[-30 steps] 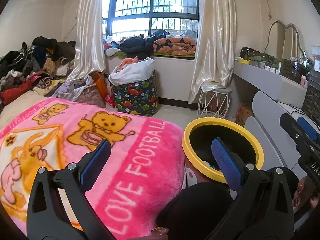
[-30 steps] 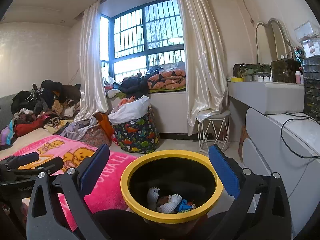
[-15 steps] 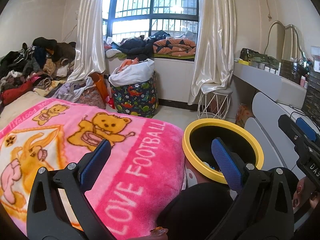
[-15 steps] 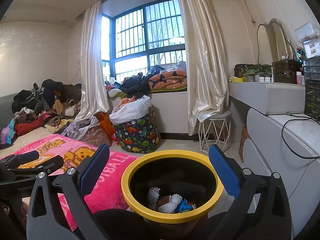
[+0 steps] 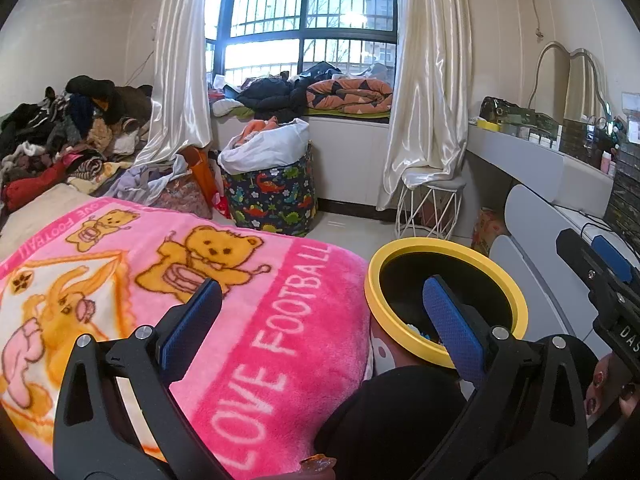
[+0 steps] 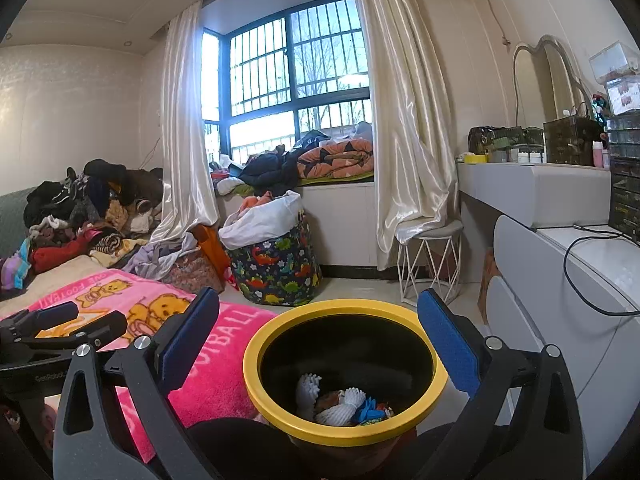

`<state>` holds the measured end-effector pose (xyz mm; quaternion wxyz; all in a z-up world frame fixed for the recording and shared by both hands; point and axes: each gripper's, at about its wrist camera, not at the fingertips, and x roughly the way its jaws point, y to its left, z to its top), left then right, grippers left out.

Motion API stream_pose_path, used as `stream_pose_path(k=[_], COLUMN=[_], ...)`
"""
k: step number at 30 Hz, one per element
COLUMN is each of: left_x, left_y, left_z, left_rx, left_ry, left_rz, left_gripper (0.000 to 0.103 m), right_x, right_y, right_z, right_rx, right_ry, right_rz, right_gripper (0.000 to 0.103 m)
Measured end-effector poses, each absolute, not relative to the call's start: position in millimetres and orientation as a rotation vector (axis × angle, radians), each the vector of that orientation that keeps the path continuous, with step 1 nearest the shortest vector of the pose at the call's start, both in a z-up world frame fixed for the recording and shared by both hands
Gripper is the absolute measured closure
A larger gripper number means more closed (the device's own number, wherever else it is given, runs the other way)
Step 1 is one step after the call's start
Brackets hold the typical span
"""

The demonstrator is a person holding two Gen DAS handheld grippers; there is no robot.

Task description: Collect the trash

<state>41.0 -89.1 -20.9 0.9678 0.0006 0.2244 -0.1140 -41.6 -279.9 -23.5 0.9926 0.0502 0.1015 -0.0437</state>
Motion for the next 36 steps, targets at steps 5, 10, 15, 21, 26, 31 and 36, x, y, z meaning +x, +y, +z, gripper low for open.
stream_pose_path(k=[5, 10, 15, 21, 26, 31, 36], left_x=[40.6, 40.5, 43.3, 43.3, 44.8, 44.2, 51.4], left_y=[-89.1, -89.4, -89.6, -89.9, -89.0, -87.4, -69.7], left_z=[-21.3, -21.6, -18.1, -16.2, -14.2, -14.3, -14.9], left_rx=[0.0, 0.001, 0.003, 0.004, 0.007, -0.001, -0.056], left_ry=[0.453, 0.452, 0.456, 0.457, 0.461, 0.446, 0.47], left_rz=[-0.231, -0.231, -0.234, -0.229, -0.233, -0.232, -0.222], left_gripper=[0.011, 0.011, 0.011, 0.011, 0.011, 0.011, 0.011], right_x=[-41.2, -41.7, -41.1, -41.5, -41.3, -41.6, -40.3], right_y=[-279.9, -280.1, -281.0, -278.7, -276.8, -277.2, -271.3], right_z=[-23.7, -23.7, -24.0, -21.6, -20.3, -19.0, -11.8], right_rx=[0.102, 0.102, 0.104, 0.1, 0.102, 0.101, 0.094], right_ry=[0.206, 0.204, 0.205, 0.194, 0.191, 0.192, 0.186], right_rz=[-0.085, -0.087, -0.086, -0.087, -0.09, -0.086, -0.077], right_gripper=[0.006, 0.006, 0.006, 0.006, 0.006, 0.006, 0.006])
